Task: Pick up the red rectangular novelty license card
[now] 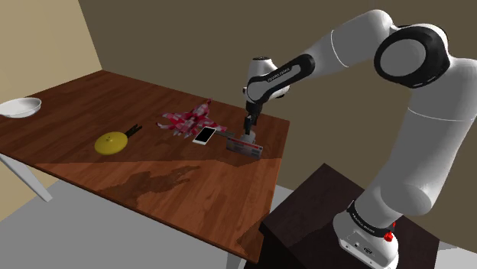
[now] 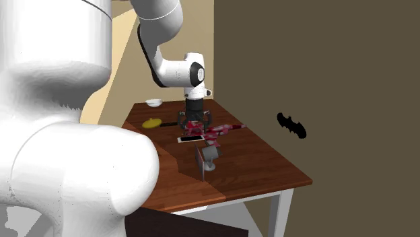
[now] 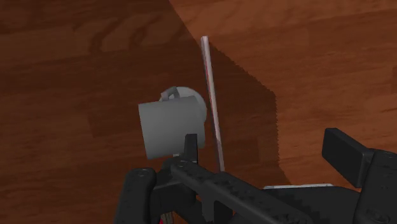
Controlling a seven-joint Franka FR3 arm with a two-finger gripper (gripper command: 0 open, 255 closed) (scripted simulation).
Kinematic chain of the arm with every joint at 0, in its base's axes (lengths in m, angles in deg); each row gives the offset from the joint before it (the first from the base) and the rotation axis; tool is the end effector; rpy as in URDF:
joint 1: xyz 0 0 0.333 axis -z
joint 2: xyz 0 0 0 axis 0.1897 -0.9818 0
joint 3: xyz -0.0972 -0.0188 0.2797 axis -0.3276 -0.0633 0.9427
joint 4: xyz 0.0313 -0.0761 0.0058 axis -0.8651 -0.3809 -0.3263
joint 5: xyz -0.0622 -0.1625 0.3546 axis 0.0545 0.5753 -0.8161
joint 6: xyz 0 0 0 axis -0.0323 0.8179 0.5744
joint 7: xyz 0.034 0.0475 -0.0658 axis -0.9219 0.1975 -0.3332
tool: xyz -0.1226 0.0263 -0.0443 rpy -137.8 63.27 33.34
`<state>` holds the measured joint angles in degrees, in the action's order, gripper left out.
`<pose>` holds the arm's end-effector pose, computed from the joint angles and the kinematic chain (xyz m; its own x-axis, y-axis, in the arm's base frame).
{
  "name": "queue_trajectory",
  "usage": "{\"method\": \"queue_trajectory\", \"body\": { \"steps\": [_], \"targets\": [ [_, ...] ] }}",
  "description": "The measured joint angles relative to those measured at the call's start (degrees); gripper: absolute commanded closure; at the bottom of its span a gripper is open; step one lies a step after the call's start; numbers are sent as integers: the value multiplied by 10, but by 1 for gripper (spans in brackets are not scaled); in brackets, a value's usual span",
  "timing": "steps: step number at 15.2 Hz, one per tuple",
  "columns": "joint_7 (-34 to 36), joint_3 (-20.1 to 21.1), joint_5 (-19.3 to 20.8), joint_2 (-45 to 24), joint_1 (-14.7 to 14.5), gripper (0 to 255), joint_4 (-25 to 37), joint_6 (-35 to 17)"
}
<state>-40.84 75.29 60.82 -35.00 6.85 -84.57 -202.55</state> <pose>0.5736 0.0156 0.2477 0.9208 0.3880 -0.0395 0.3876 -0.9217 -0.0174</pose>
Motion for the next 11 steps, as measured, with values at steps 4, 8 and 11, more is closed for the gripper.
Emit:
{"method": "queue_trajectory", "body": {
  "steps": [4,8,11],
  "targets": [
    [-24,5,7,-89,0,0,70,-20],
    [-37,8,13,-158,-1,0,128,-33],
    [-38,9,13,-177,-1,0,133,-47]
  ]
}}
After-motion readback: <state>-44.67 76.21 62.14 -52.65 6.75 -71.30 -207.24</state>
